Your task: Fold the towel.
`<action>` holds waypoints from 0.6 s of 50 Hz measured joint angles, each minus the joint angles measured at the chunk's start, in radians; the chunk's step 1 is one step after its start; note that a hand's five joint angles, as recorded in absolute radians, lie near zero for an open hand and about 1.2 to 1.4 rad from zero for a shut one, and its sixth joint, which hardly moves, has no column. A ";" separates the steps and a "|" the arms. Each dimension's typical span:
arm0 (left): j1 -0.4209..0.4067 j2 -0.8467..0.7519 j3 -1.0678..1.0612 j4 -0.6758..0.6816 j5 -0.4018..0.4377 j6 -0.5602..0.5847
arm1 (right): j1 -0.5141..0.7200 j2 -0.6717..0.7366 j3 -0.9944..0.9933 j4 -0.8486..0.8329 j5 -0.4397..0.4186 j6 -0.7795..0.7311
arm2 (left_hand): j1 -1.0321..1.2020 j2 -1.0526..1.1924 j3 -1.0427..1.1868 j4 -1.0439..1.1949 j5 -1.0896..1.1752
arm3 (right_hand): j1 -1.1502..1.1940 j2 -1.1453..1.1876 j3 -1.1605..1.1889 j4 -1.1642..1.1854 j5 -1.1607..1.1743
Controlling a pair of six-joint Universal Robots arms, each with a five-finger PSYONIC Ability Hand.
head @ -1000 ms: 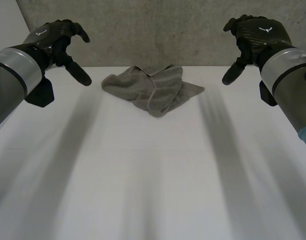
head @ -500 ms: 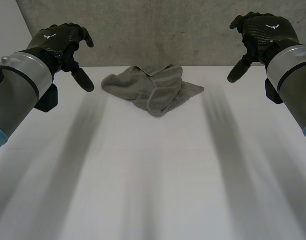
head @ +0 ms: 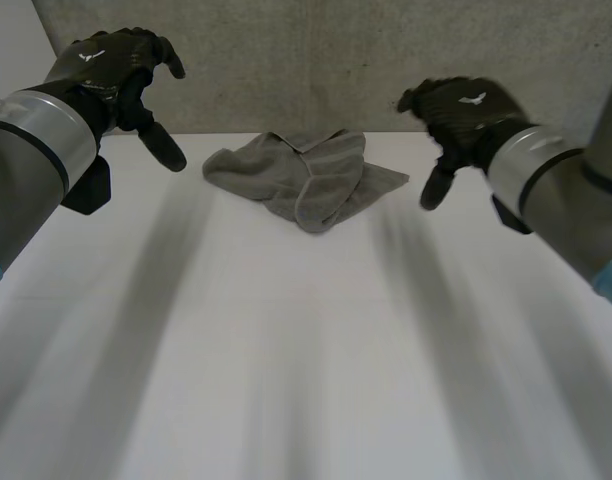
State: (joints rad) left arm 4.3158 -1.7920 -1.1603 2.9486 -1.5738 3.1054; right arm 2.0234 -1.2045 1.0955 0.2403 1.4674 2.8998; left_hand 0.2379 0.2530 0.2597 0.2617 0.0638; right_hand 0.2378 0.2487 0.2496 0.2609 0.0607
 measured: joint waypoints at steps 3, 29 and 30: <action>0.000 0.003 -0.002 0.005 0.000 0.000 | 0.031 0.065 -0.042 -0.008 -0.018 -0.019 | 0.000 0.000 0.000 0.000 0.000 | 0.000 0.000 0.000 0.000 0.000; 0.006 -0.062 -0.003 0.035 -0.002 -0.002 | 0.170 0.982 -0.976 -0.169 -0.030 -0.127 | 0.000 0.000 0.000 0.000 0.000 | 0.000 0.000 0.000 0.000 0.000; 0.006 -0.063 -0.003 0.036 -0.002 -0.002 | 0.170 0.992 -0.985 -0.169 -0.032 -0.134 | 0.000 0.000 0.000 0.000 0.000 | 0.000 0.000 0.000 0.000 0.000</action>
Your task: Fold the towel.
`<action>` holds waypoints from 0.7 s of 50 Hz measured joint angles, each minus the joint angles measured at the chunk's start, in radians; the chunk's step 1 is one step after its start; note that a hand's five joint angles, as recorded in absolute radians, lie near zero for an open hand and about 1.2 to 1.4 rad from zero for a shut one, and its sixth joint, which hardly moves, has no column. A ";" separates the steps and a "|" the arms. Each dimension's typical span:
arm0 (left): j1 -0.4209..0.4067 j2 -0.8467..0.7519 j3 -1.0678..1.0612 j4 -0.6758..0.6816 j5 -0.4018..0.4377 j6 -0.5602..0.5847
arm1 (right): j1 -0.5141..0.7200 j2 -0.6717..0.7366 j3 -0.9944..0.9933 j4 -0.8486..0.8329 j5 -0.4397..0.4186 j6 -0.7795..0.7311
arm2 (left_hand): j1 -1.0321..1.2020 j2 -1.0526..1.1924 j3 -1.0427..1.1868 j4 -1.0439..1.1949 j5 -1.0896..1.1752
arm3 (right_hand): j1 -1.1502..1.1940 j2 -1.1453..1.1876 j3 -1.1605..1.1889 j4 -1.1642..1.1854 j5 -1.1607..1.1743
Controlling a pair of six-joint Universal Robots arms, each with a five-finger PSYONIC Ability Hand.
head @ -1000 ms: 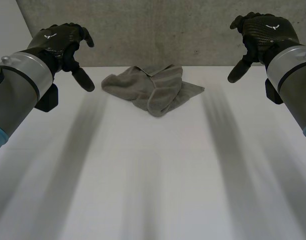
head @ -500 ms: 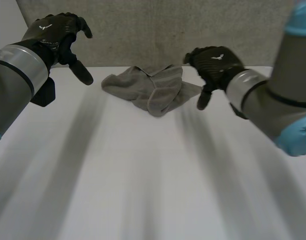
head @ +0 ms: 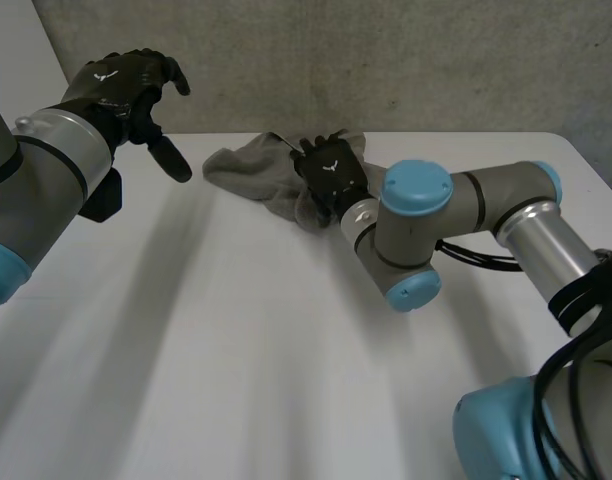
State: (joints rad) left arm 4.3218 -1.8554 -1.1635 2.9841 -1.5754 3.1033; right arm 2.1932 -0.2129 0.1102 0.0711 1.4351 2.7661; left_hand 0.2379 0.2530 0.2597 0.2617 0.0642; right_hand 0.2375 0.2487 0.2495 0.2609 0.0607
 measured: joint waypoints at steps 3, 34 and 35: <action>0.001 -0.005 0.001 0.001 0.000 0.000 | 0.000 0.035 -0.027 -0.002 -0.010 -0.034 | 0.000 0.000 0.000 0.000 0.000 | 0.000 0.000 0.000 0.000 0.000; 0.001 -0.035 -0.006 0.001 -0.002 -0.004 | -0.002 0.089 0.007 -0.124 -0.071 -0.478 | 0.000 0.000 0.000 0.000 0.000 | 0.001 0.000 0.000 0.000 0.000; 0.001 -0.036 -0.007 0.001 -0.002 -0.004 | -0.002 0.091 0.008 -0.129 -0.073 -0.499 | 0.000 0.000 0.000 0.000 0.000 | 0.001 0.000 0.000 0.000 0.000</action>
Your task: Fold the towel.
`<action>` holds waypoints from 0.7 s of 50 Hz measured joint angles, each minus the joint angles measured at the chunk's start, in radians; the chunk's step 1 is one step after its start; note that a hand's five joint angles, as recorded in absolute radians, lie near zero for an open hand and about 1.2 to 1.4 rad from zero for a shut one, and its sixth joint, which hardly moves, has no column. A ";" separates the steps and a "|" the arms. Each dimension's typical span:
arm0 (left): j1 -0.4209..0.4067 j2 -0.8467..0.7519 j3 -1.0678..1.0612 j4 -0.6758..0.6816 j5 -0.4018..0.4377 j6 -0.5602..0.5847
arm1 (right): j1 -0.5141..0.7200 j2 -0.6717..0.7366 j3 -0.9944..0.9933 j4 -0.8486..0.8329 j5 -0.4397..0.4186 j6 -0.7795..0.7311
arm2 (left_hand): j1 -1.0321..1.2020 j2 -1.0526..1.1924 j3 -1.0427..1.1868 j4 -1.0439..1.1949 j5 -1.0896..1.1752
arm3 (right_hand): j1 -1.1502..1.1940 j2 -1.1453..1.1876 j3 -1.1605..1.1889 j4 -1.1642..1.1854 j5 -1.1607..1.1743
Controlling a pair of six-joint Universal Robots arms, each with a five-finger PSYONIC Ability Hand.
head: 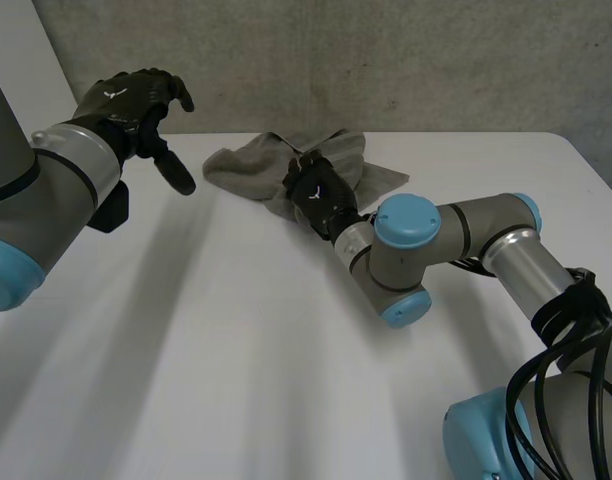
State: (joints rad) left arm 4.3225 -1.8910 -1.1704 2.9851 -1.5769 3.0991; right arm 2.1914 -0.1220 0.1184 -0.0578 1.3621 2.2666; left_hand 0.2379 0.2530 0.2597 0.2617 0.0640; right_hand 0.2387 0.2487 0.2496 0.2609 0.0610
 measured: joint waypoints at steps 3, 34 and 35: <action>0.000 -0.002 -0.001 0.000 0.000 0.000 | 0.000 0.004 0.003 -0.010 -0.007 -0.049 | 0.000 0.000 0.000 0.000 0.000 | 0.002 0.000 0.000 0.000 0.002; -0.001 -0.013 -0.004 0.000 0.000 -0.009 | -0.008 0.037 0.018 -0.031 -0.142 -0.229 | 0.000 0.000 0.000 0.000 0.000 | 1.036 1.024 1.013 1.007 1.041; -0.001 -0.013 -0.004 0.000 0.000 -0.010 | -0.008 0.036 0.018 -0.032 -0.142 -0.227 | 0.000 0.000 0.000 0.000 0.000 | 1.067 1.071 1.064 1.057 1.089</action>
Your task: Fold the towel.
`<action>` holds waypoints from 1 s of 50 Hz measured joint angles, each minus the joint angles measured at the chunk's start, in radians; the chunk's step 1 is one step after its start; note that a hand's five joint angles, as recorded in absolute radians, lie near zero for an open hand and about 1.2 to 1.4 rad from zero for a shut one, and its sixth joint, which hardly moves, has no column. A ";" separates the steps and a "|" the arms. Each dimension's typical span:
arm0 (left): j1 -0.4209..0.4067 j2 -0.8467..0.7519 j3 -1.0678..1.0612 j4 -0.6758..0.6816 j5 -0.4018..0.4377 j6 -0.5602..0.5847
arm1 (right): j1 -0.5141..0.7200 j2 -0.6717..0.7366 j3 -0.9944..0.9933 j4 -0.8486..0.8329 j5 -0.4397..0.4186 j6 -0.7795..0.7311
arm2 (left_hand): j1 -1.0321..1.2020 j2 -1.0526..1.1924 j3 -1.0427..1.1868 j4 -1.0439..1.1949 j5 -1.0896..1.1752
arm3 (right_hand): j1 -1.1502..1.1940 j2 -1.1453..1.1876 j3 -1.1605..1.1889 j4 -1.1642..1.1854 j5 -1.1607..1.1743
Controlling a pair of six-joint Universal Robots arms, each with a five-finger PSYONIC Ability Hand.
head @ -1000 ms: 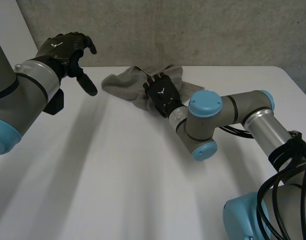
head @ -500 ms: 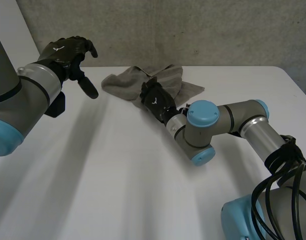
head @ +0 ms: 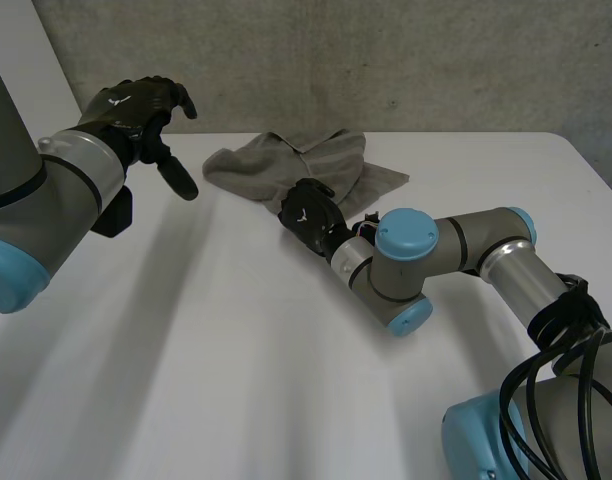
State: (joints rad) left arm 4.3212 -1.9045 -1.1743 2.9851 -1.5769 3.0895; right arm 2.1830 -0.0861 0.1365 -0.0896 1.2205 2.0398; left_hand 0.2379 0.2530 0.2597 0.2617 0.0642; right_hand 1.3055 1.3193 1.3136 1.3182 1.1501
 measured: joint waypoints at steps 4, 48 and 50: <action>0.000 -0.002 0.000 0.000 0.000 0.000 | 0.000 -0.026 -0.004 -0.004 0.015 0.028 | 0.000 0.000 0.000 0.000 0.000 | 0.000 0.005 0.015 0.016 0.009; 0.000 -0.022 0.000 0.001 0.002 0.000 | -0.018 -0.056 0.002 -0.004 0.036 0.210 | 0.000 0.000 0.000 0.000 0.000 | -1.029 -1.005 -1.026 -1.028 -1.072; 0.000 -0.023 0.000 0.001 0.002 0.000 | -0.018 -0.050 0.010 -0.002 0.031 0.175 | 0.000 0.000 0.000 0.000 0.000 | -1.029 -1.005 -1.026 -1.028 -1.072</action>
State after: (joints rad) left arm 4.3212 -1.9276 -1.1745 2.9865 -1.5754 3.0894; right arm 2.1653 -0.1357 0.1464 -0.0917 1.2516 2.2148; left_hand 0.2379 0.2530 0.2597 0.2617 0.0640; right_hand 0.2768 0.3144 0.2879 0.2901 0.0785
